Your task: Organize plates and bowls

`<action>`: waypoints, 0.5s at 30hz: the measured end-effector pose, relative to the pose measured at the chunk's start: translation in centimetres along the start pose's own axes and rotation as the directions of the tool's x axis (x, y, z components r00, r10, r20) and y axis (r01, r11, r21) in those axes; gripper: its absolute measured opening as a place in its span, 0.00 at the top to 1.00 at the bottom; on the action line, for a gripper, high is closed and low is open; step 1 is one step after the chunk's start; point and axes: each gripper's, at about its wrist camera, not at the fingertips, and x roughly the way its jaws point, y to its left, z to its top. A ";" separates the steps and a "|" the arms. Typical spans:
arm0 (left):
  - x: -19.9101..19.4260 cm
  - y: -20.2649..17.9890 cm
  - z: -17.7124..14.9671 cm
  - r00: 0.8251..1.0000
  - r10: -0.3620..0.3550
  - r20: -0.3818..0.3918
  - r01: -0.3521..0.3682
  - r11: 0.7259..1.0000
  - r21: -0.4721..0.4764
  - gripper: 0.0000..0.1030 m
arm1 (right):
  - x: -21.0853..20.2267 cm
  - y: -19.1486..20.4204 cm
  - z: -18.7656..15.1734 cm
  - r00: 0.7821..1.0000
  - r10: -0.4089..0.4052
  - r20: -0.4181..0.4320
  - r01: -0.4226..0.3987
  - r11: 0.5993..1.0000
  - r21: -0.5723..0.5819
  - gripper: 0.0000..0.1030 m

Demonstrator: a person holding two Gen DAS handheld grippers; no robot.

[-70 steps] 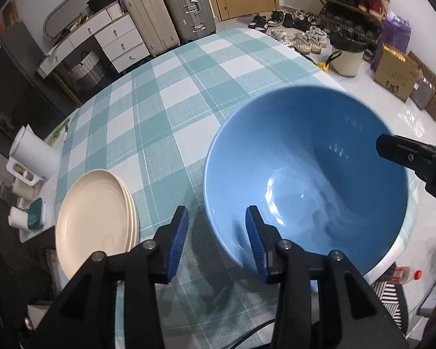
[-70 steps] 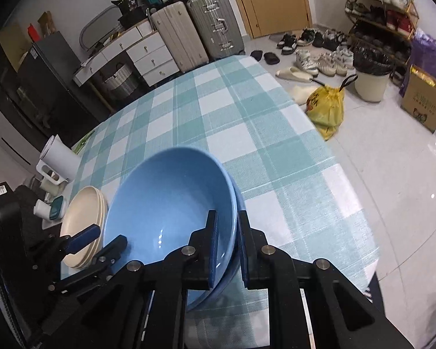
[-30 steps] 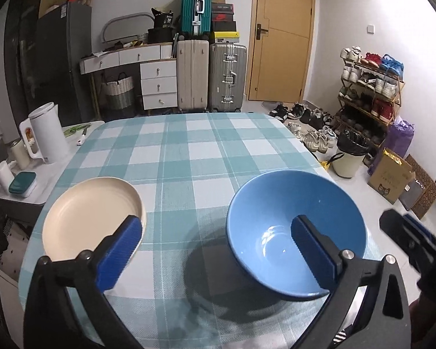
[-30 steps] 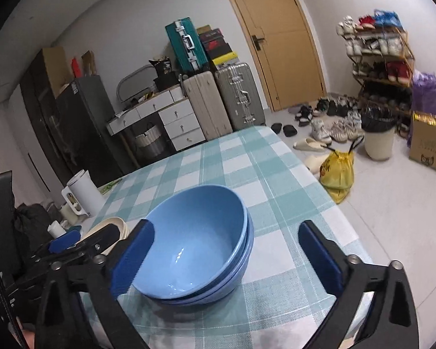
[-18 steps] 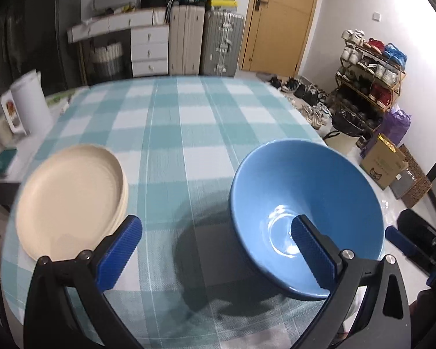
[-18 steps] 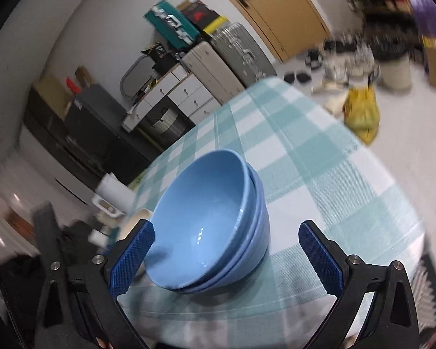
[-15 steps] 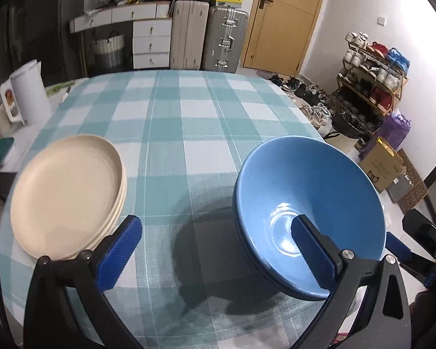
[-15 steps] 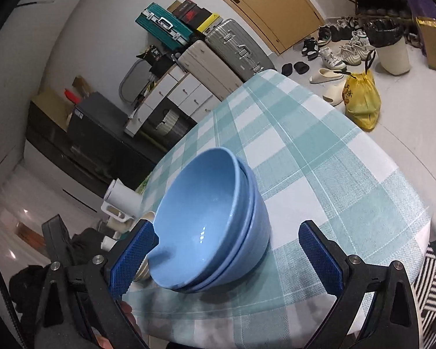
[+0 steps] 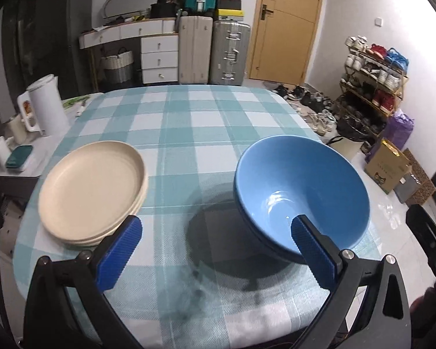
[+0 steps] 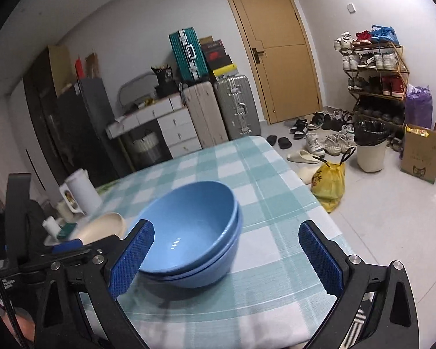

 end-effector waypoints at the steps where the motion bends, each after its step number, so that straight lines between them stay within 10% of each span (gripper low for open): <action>1: -0.4 -0.1 0.0 1.000 -0.012 -0.002 0.012 1.000 0.008 0.00 | -0.2 0.2 0.0 1.000 -0.007 -0.001 0.007 1.000 -0.014 0.01; 15: -3.9 -2.2 -1.0 0.998 -0.037 0.046 0.033 0.995 0.090 0.00 | -4.1 1.5 -1.0 1.000 -0.015 -0.001 0.015 0.998 -0.068 0.01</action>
